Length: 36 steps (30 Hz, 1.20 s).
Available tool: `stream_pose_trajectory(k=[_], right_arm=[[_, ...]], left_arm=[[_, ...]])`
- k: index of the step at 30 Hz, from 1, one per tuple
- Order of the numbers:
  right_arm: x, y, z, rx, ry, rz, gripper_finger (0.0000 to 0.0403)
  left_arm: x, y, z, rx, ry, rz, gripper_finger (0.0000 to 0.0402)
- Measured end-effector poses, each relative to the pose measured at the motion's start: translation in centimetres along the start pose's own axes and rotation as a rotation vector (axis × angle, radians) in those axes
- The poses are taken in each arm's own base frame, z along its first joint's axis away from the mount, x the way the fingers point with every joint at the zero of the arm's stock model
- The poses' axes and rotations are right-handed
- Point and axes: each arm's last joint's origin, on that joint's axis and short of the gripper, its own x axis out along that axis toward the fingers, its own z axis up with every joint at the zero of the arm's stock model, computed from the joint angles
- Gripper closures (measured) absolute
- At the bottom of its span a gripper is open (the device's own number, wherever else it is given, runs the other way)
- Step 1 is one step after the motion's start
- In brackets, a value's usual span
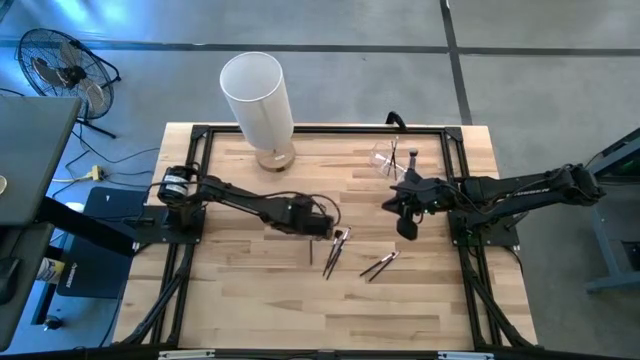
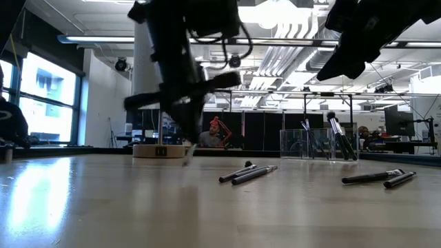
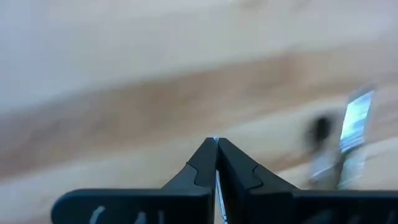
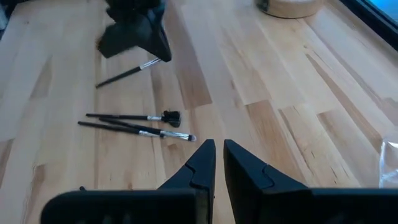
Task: Put items in baskets/containers
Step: Put the eyeshadow brush into the transparent organizer
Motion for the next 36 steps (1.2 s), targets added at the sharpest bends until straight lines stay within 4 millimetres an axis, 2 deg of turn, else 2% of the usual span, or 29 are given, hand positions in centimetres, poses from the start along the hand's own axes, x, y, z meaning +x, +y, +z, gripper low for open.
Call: stream_pose_trajectory(k=[3,6,9,14,21,25,30,36], right_arm=[[0.0,-0.1,0.0,0.033,-0.007,-0.025,0.0372],[0.0,-0.1,0.0,0.036,-0.01,-0.029,0.0363],[0.0,0.0,0.1,0.038,-0.01,-0.014,0.0346],[0.0,0.2,0.5,0.066,-0.033,0.065,0.0305],[-0.4,1.0,2.4,0.036,-0.219,0.204,0.0252],[-0.9,1.4,3.8,-0.008,-0.379,0.267,0.0233],[-1.7,1.5,5.1,0.0,-0.525,0.279,0.0224],[-2.2,1.5,5.6,0.012,-0.601,0.279,0.0237]], left_arm=[[-1.5,-0.5,0.1,0.053,-0.088,0.004,0.04],[-3.4,-1.9,0.8,0.075,-0.168,-0.07,0.0401],[-4.7,-2.6,1.3,0.151,-0.253,-0.071,0.0401],[-8.9,-5.0,3.1,0.244,-0.483,-0.132,0.0401],[-14.9,-8.0,5.7,0.418,-0.724,-0.195,0.0401],[-17.5,-9.7,6.6,0.497,-0.824,-0.309,0.0402],[-18.9,-11.0,7.3,0.55,-0.891,-0.484,0.0401],[-19.3,-11.5,7.8,0.566,-0.889,-0.601,0.0401]])
